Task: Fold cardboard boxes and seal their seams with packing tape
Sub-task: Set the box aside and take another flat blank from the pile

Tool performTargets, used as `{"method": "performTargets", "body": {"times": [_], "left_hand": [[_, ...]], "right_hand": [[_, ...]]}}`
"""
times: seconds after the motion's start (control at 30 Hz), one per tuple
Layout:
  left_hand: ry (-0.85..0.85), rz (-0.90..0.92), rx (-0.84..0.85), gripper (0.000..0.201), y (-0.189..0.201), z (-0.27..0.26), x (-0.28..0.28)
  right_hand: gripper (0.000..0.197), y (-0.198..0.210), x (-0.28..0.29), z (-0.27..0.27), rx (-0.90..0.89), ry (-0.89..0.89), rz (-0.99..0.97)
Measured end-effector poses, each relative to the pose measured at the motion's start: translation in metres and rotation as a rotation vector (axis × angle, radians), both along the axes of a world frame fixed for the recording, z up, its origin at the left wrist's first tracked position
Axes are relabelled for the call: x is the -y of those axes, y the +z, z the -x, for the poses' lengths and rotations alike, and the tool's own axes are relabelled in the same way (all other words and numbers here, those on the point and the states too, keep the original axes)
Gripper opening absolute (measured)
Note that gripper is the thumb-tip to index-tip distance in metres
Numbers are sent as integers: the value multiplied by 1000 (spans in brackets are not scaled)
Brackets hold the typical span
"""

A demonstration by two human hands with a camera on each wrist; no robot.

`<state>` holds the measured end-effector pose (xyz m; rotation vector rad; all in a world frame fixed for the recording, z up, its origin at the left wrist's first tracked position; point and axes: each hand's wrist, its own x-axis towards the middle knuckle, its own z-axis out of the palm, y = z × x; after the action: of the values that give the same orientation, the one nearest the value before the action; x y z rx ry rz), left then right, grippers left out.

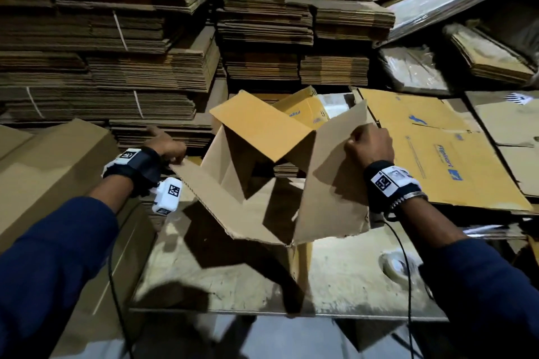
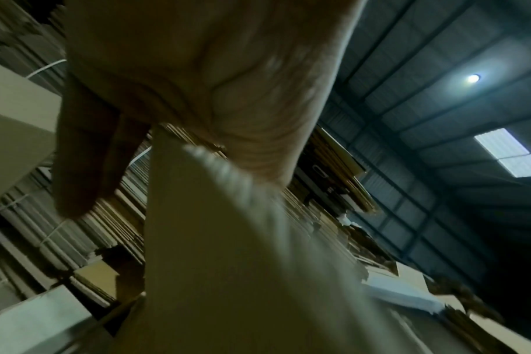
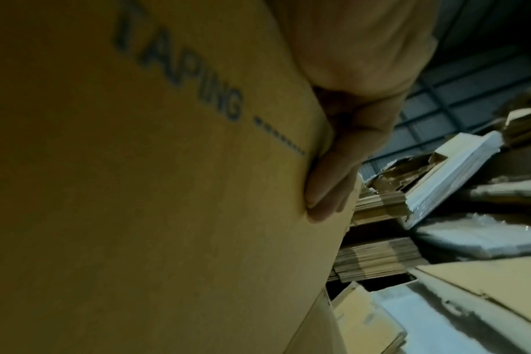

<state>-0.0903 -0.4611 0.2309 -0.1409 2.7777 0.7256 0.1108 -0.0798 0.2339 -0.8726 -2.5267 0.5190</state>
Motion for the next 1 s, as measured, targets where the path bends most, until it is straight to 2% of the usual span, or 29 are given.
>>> {"method": "performTargets", "body": {"times": [0.03, 0.07, 0.1, 0.17, 0.23, 0.3, 0.37, 0.4, 0.5, 0.63, 0.7, 0.83, 1.0], "left_hand": [[-62, 139, 10, 80, 2, -3, 2], [-167, 283, 43, 57, 2, -6, 5], [-267, 376, 102, 45, -1, -8, 10], [-471, 405, 298, 56, -15, -6, 18], [-580, 382, 394, 60, -26, -10, 18], [-570, 347, 356, 60, -36, -7, 11], [-466, 234, 274, 78, -51, 2, 0], [-444, 181, 242, 78, -59, 9, -5], [-409, 103, 135, 41, -85, 31, -11], [-308, -7, 15, 40, -127, 53, -16], [-329, -6, -51, 37, -143, 59, -19], [-369, 130, -160, 27, -150, 67, -24], [-498, 287, -159, 54, -136, 45, -14]], "right_hand": [[24, 1, -4, 0, 30, -3, -45], [24, 2, -8, 2, 59, -2, -92], [24, 2, -11, 3, 84, 1, -128], [24, 4, -16, 8, 129, 12, -162], [24, 8, -20, 11, 174, 21, -171], [24, 11, -22, 13, 185, 27, -162], [28, 12, -23, 16, 192, 51, -136], [32, 12, -22, 17, 208, 73, -109], [49, 12, -21, 15, 269, 101, -8], [79, 10, -23, 4, 275, 128, 104], [88, 9, -24, -2, 219, 155, 201], [82, 12, -18, -5, 154, 133, 254], [60, 32, -5, 12, 273, 96, 53]]}}
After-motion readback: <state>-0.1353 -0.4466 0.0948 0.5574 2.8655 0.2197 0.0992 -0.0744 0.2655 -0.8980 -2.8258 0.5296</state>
